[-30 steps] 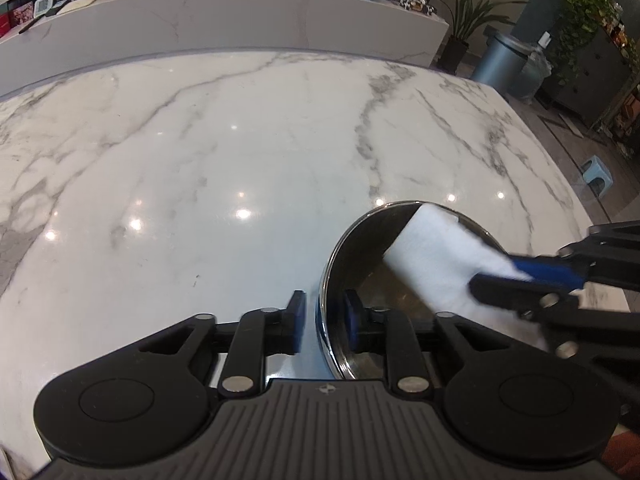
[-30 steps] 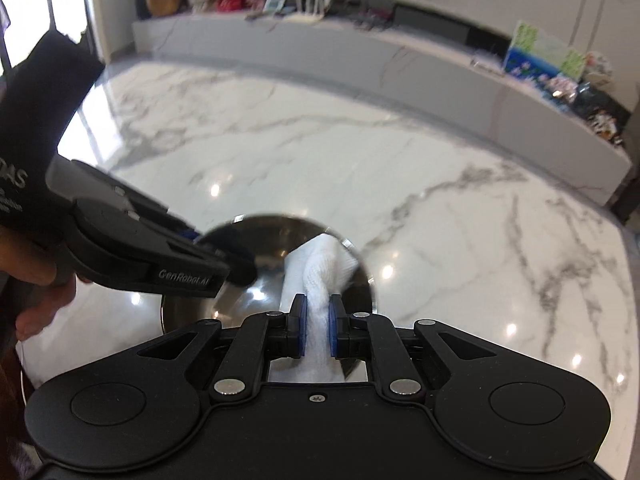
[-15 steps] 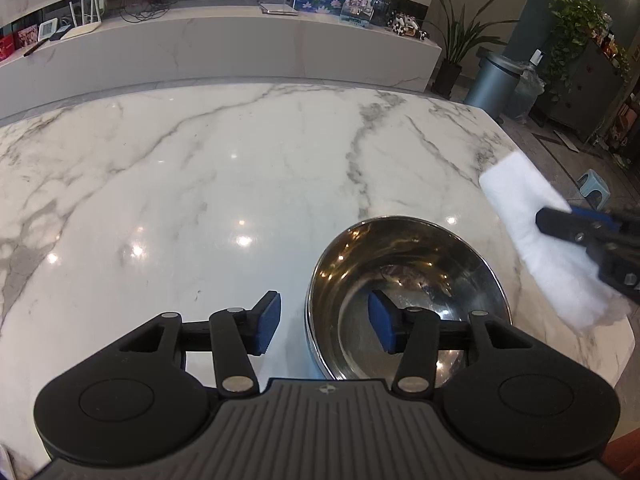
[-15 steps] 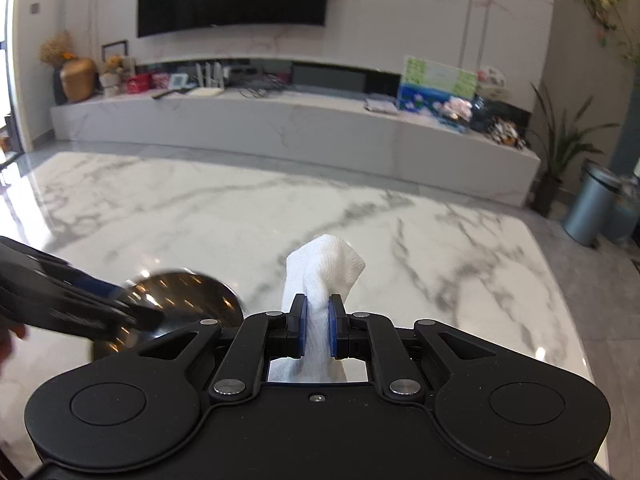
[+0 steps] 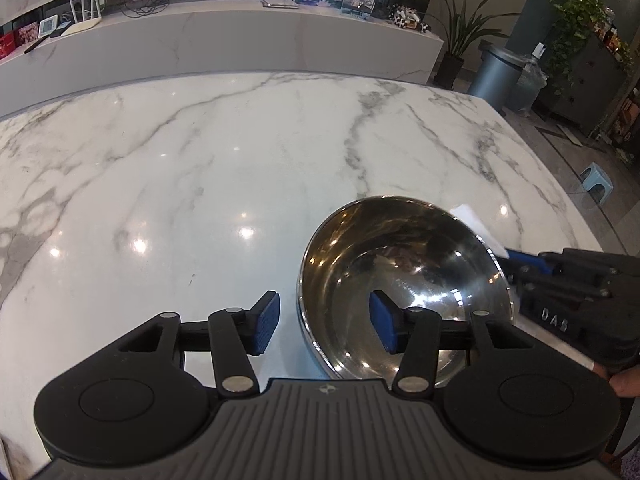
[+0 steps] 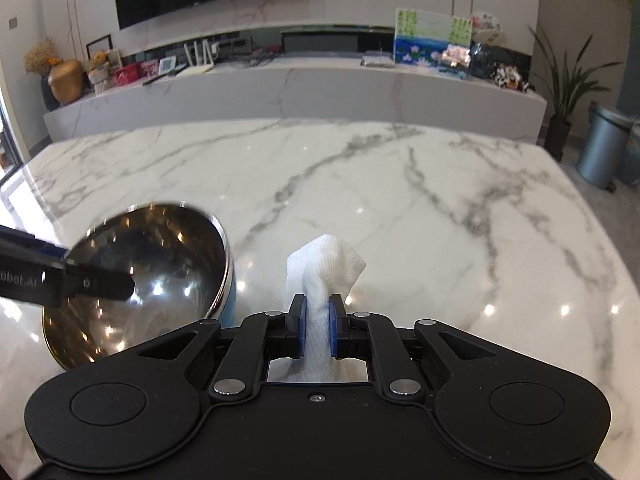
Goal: Clean bowl
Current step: 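Lift the towel out of the bowl with the right gripper and release the bowl rim with the left gripper, then open the right gripper and drop the white towel beside the bowl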
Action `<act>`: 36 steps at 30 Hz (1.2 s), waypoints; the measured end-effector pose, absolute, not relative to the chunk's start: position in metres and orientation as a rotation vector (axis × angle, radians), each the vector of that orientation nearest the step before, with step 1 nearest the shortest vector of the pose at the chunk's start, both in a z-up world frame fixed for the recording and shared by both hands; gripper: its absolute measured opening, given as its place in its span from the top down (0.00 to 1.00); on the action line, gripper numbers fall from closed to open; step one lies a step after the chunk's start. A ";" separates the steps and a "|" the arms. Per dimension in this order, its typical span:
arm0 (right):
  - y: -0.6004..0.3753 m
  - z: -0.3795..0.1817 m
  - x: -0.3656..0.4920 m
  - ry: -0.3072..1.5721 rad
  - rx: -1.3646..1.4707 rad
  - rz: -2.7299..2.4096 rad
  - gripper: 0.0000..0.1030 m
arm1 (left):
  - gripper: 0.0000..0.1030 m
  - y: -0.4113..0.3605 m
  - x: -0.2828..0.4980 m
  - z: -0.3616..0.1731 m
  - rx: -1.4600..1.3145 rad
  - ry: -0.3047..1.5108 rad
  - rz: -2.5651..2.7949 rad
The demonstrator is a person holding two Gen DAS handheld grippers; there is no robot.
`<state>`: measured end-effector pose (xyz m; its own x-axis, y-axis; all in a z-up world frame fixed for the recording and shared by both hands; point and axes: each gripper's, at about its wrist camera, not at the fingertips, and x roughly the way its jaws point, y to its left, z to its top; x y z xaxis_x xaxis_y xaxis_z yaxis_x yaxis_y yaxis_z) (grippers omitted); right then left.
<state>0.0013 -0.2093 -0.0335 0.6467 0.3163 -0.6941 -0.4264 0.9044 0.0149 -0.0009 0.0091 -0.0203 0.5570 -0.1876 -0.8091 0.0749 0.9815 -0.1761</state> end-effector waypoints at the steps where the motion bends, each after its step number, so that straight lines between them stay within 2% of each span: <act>1: -0.208 -0.035 0.000 0.759 -0.167 0.422 0.89 | 0.53 0.009 -0.001 -0.021 -0.126 0.971 -0.153; 5: -0.209 -0.034 -0.004 0.750 -0.186 0.399 0.75 | 0.53 0.010 -0.002 -0.023 -0.125 0.973 -0.152; 7: -0.211 -0.031 -0.007 0.740 -0.185 0.394 0.63 | 0.53 0.011 -0.003 -0.023 -0.126 0.974 -0.151; 8: -0.212 -0.030 -0.010 0.738 -0.181 0.388 0.63 | 0.53 0.011 -0.003 -0.024 -0.126 0.974 -0.150; 24: -0.214 -0.046 -0.039 0.774 -0.066 0.274 0.61 | 0.53 0.013 -0.015 -0.024 -0.135 0.964 -0.118; 36: -0.202 -0.056 -0.045 0.726 -0.133 0.289 0.59 | 0.53 0.014 -0.023 -0.030 -0.161 0.973 -0.097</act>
